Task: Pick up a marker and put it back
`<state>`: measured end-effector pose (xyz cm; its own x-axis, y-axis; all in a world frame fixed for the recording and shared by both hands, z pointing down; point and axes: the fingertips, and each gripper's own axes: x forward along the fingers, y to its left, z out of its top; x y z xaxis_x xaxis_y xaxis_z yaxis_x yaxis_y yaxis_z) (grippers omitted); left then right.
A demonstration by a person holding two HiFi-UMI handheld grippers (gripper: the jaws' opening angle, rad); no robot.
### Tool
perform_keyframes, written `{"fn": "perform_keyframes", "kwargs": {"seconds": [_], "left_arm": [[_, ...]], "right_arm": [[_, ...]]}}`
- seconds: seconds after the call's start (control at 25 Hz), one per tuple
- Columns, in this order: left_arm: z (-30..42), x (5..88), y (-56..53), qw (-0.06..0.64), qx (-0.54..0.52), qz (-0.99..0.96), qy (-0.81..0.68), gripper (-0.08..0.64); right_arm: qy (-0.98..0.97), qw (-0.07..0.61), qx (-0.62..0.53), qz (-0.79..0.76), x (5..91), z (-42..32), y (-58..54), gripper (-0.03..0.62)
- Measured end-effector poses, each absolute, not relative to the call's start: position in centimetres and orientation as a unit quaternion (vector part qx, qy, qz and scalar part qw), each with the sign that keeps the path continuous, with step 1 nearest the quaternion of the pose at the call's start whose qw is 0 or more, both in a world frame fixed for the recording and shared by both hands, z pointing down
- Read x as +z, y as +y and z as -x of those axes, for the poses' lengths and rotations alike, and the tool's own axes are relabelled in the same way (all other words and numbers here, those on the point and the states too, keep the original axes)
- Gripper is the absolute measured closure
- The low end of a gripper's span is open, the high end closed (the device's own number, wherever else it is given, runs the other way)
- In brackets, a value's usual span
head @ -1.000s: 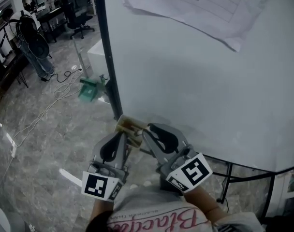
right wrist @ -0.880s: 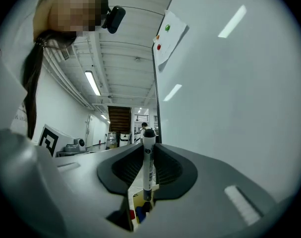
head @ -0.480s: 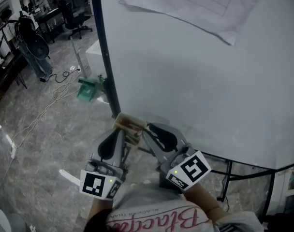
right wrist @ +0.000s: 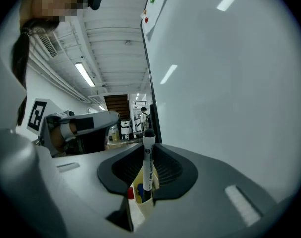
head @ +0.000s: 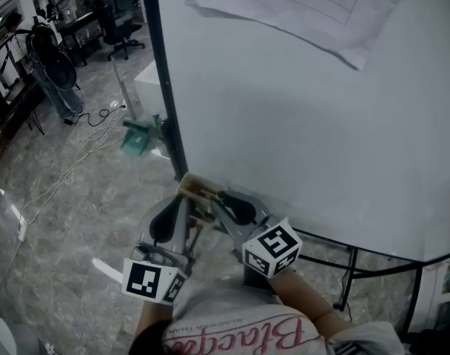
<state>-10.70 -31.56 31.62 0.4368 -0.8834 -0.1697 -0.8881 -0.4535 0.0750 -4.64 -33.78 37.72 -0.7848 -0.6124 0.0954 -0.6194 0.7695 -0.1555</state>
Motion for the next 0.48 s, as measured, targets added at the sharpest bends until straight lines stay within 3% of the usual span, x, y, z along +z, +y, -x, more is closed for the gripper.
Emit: {"fn": "perform_keyframes", "kwargs": {"seconds": [0.48], "left_arm": [[11.2, 32.9, -31.5, -0.005, 0.081, 0.849, 0.522, 0.560]], "right_arm": [[-0.924, 0.052, 0.166, -0.341, 42.8, 5.7, -34.8, 0.523]]}}
